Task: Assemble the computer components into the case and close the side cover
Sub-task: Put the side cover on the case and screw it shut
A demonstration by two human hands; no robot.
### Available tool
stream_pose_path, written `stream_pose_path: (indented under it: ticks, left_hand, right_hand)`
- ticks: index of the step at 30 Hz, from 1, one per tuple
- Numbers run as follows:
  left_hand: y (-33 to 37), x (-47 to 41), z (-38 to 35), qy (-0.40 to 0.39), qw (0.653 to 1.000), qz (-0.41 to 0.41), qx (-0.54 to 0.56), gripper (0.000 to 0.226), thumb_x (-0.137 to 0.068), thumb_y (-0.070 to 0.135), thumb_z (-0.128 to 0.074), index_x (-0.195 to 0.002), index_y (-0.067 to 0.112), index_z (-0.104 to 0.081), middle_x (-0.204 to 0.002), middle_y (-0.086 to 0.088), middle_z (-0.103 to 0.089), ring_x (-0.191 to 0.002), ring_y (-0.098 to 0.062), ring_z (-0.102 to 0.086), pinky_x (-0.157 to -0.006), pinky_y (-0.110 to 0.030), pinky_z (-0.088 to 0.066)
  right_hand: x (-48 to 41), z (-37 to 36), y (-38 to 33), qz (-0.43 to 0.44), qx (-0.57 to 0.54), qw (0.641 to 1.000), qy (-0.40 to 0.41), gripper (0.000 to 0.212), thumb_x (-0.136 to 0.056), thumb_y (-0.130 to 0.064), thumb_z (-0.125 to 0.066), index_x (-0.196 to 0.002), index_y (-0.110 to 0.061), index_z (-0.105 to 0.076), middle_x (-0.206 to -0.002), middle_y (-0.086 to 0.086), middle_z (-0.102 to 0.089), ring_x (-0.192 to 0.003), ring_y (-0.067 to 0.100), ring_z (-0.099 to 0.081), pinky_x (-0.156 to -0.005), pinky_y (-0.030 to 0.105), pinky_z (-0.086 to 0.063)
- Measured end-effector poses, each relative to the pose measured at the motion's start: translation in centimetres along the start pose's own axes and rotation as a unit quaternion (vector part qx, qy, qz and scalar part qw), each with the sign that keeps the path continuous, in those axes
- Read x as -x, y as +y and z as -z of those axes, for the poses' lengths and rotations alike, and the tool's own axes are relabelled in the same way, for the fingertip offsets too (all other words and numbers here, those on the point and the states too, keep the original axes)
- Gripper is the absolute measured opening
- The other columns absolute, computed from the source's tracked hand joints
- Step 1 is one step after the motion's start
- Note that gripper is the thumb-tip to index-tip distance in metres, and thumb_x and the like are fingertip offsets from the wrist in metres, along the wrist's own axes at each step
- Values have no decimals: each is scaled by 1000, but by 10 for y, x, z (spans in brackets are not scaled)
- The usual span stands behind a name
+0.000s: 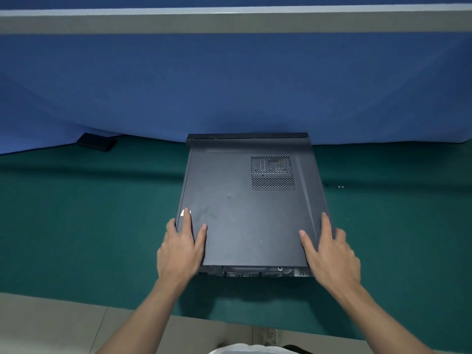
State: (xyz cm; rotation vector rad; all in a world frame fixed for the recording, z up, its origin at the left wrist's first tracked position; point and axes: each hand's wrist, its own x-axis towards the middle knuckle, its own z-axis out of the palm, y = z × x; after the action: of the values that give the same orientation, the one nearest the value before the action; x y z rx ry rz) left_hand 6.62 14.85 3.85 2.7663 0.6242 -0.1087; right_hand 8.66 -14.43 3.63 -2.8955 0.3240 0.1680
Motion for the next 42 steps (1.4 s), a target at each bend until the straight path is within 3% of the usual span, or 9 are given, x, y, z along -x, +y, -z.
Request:
stream_pose_path:
  ticks: [6, 15, 18, 25, 28, 32, 34, 37, 42]
  left_hand:
    - [-36, 41, 0, -42, 992, -30, 119, 100, -71, 75, -46, -154, 23, -23, -158, -13, -22, -139, -36, -32, -111, -47, -30]
    - [-46, 48, 1, -10, 981, -72, 177, 98, -74, 60, -60, -153, 16, -22, -155, -12, -33, -138, -31, -36, -113, -46, -32]
    - [-47, 47, -1, 13, 973, -51, 224, 111, -71, 57, -70, -155, 11, -13, -146, -10, -46, -117, -25, -52, -104, -42, -42]
    - [-46, 44, -4, 44, 966, -39, 250, 97, -66, 54, -78, -145, 13, -41, -118, -8, -65, -93, -26, -60, -88, -42, -49]
    - [-47, 45, 1, 49, 967, -55, 243, 94, -62, 56, -78, -141, 14, -48, -102, -7, -69, -78, -20, -59, -82, -39, -51]
    - [-58, 49, 1, 66, 960, -107, 251, 63, -72, 39, -75, -127, 11, -64, -103, -11, -72, -87, -19, -68, -93, -39, -52]
    - [-66, 51, 1, 93, 960, -139, 222, 47, -76, 26, -76, -119, 9, -68, -109, -18, -70, -106, -28, -67, -92, -44, -54]
    - [-73, 49, -1, 112, 958, -191, 181, 38, -77, 15, -77, -113, 6, -70, -101, -17, -72, -103, -31, -66, -81, -45, -57]
    - [-76, 45, -3, 127, 951, -216, 183, 35, -73, 10, -80, -107, 5, -73, -93, -12, -72, -97, -27, -68, -85, -32, -53]
  right_hand:
    - [38, -16, 24, 33, -232, 972, 6, 91, -79, -71, -40, -153, -24, -16, -151, 9, -27, -138, 28, -30, -108, 43, -32]
    - [43, -18, 33, 41, -267, 963, 8, 113, -67, -67, -61, -153, -16, -10, -153, 7, -31, -139, 26, -30, -110, 41, -32]
    - [42, -19, 33, 10, -285, 958, 23, 119, -61, -70, -65, -152, -13, -16, -151, 9, -36, -138, 28, -33, -109, 42, -34]
    - [45, -24, 31, -16, -307, 951, 37, 113, -56, -77, -61, -147, -15, -31, -142, 10, -48, -129, 31, -44, -104, 46, -42]
    - [50, -19, 32, 35, -263, 963, 39, 106, -68, -72, -55, -149, -11, -23, -149, 12, -36, -135, 30, -34, -108, 43, -35]
    - [55, -17, 13, 194, -75, 959, 190, 73, -88, -60, -46, -137, -6, -50, -141, 23, -43, -131, 40, -36, -103, 54, -39]
    - [57, -16, -12, 284, -52, 940, 183, 68, -89, -58, -40, -133, -8, -56, -139, 18, -49, -131, 36, -42, -106, 50, -38]
    - [59, -19, -47, 369, -4, 916, 159, 58, -91, -55, -47, -129, -13, -60, -137, 12, -54, -130, 29, -48, -109, 46, -35]
    - [57, -24, -67, 389, 36, 912, 128, 49, -80, -47, -68, -118, -16, -69, -125, 8, -64, -120, 27, -58, -98, 45, -49]
